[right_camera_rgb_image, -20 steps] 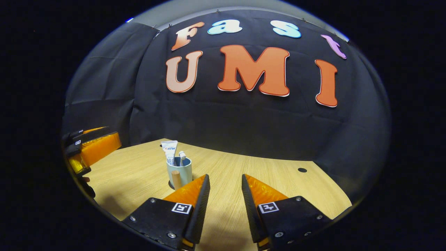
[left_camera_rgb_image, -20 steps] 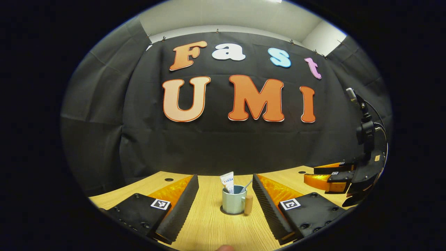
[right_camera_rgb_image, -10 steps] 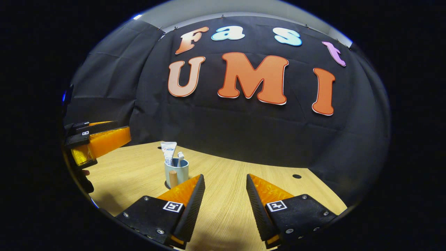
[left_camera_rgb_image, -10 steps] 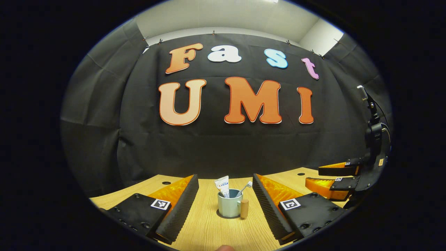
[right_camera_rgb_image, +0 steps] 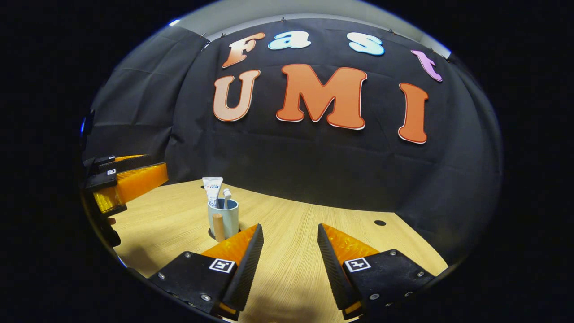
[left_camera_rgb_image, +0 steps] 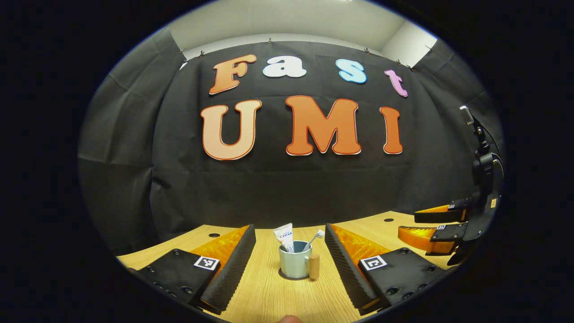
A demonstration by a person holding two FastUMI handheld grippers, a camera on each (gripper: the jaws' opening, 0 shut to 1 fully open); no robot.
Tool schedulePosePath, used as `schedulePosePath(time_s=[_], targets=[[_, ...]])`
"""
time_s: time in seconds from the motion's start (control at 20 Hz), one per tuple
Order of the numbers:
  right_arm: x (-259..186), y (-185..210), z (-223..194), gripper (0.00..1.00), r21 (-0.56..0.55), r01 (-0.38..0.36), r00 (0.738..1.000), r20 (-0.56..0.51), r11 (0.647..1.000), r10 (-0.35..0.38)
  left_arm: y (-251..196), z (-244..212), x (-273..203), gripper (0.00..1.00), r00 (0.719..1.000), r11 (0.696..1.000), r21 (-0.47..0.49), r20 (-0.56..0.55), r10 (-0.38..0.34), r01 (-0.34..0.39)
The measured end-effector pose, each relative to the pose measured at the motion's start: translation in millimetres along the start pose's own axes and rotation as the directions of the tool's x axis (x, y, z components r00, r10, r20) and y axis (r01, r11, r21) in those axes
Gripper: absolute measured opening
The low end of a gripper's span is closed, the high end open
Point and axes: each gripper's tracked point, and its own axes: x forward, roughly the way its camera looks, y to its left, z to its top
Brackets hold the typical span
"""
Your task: Put the toothbrush and toothpaste on the desktop into the cup, then pick up the cup and place it on the coaster on the desktop.
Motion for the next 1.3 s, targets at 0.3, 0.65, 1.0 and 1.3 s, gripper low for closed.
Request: schedulePosePath(time_s=[0.3,0.65,1.0,1.3], targets=[[-1,-6,-8,0.74,-0.010,0.018,1.000,-0.004,1.000,-0.018,3,-5,3,0.99,1.000,1.000,0.005,-0.002,0.017,-0.017],[-2,-10,-11,0.74,0.000,0.025,1.000,-0.005,1.000,-0.025,4,-7,2,0.99,1.000,1.000,0.005,-0.009,0.025,-0.025],[-2,-7,-9,0.74,0.001,0.020,1.000,-0.004,1.000,-0.020,6,-6,1,1.00,0.999,0.999,0.006,-0.004,0.032,-0.032],[-2,-10,-7,0.74,0.020,0.027,1.000,-0.002,0.999,-0.027,9,-5,1,0.99,0.999,0.999,-0.002,0.000,0.037,-0.037]])
